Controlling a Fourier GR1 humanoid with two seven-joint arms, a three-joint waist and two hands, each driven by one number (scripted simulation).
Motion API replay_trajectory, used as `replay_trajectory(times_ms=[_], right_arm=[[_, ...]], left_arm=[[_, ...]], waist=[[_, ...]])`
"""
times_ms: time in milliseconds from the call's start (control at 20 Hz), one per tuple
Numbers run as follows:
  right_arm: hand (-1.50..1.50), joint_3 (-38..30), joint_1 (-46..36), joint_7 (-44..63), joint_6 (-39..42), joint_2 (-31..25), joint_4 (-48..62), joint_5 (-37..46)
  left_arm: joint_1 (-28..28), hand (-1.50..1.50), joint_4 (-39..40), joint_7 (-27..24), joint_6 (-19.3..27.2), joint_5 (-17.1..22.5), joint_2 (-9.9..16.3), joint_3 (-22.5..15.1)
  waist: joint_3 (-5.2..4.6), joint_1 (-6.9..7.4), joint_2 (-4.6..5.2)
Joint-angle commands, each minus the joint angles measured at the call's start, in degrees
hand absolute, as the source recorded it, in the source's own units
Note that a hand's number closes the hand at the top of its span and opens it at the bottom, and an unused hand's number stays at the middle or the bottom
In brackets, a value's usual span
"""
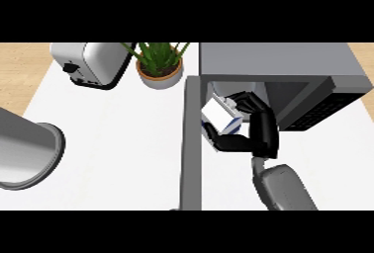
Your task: Pick up the milk, place it into the microwave and close the microwave
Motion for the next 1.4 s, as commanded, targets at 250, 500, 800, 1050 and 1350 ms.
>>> replay_trajectory(times_ms=[250, 500, 800, 1050, 1350], right_arm=[[1.5, -12.0, -16.1, -9.8, 1.2, 0.4, 28.1, -3.9], [1.5, -13.9, -18.5, -15.6, 5.7, -1.7, 34.5, -4.7], [1.5, -17.6, -25.5, -26.6, 4.6, -2.9, 47.8, -2.6], [1.5, -19.5, -32.6, -30.8, 0.5, -2.6, 57.1, -0.7], [1.5, -16.2, -37.5, -31.3, -9.2, -3.8, 63.0, 6.2]], left_arm=[[-1.7, -1.5, 1.3, 2.8, -2.2, 4.4, 3.8, 4.3], [-2.3, -1.5, 3.2, -0.4, -3.0, 0.3, 1.9, 3.6], [-4.6, -1.5, 2.3, 2.6, -1.2, 0.8, 1.2, 2.4], [-5.0, -1.5, 5.3, 1.6, -3.9, 1.3, 2.0, 2.6], [-9.5, -1.5, 7.5, 1.8, -1.7, -1.1, 1.6, 1.6]], waist=[[0.0, 0.97, 0.44], [-0.01, 1.13, 0.48], [0.04, 1.68, 0.73], [0.04, 2.29, 0.97], [0.0, 2.47, 1.27]])
